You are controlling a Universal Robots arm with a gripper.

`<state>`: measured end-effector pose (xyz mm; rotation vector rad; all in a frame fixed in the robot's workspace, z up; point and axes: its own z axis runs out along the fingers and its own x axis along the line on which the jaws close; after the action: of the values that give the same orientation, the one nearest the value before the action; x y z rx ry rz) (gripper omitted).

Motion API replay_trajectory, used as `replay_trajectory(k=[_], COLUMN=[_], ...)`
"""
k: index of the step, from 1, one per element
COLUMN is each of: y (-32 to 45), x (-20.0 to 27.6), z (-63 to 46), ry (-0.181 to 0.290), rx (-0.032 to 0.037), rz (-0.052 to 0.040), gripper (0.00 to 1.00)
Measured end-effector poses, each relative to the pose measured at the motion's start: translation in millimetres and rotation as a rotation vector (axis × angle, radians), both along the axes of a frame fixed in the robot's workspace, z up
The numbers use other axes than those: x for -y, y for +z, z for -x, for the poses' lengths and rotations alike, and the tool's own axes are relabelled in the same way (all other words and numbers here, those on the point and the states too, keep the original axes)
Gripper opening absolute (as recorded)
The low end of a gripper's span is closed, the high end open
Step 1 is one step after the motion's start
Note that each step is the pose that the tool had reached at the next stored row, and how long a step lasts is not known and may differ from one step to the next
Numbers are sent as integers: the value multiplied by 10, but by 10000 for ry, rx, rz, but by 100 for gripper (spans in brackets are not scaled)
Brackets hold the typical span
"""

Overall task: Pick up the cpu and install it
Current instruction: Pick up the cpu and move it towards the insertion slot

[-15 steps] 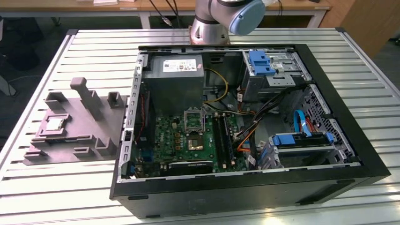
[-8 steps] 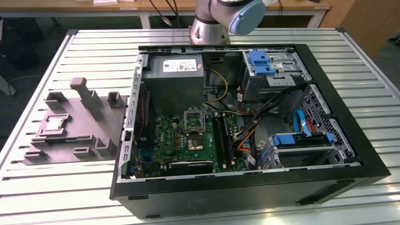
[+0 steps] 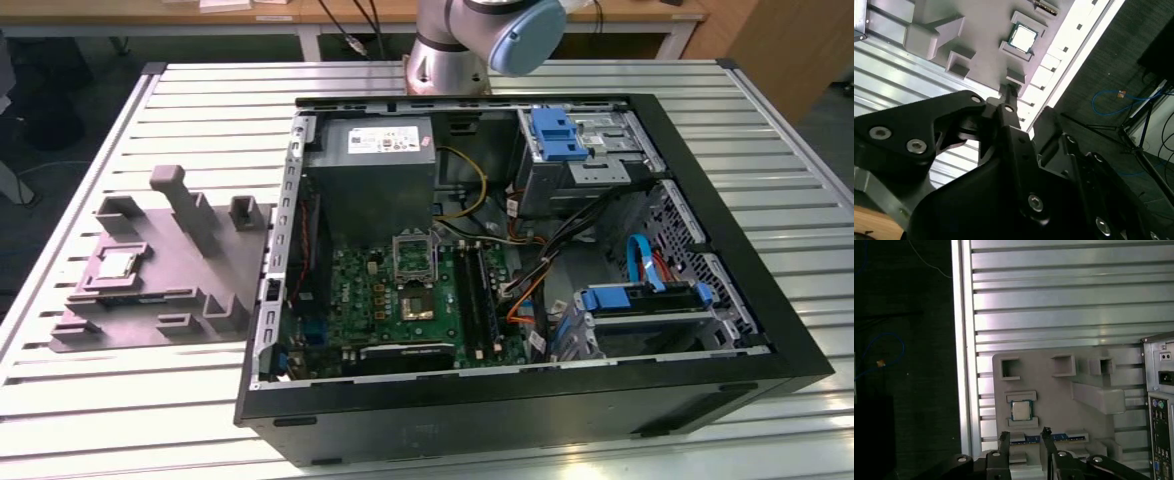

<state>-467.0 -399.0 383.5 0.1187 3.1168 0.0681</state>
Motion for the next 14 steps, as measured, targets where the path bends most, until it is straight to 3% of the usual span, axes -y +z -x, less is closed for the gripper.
replay_trajectory(k=[2,6,8,9,14], y=[0,1,0,-1,-4], x=[0,0,0,-1,0], z=[2,6,8,8,8], ry=[0,-1,0,-1,56], rx=[0,-1,1,2,-2], rz=[0,1,1,15,75], gripper=[41,64,64,71,71])
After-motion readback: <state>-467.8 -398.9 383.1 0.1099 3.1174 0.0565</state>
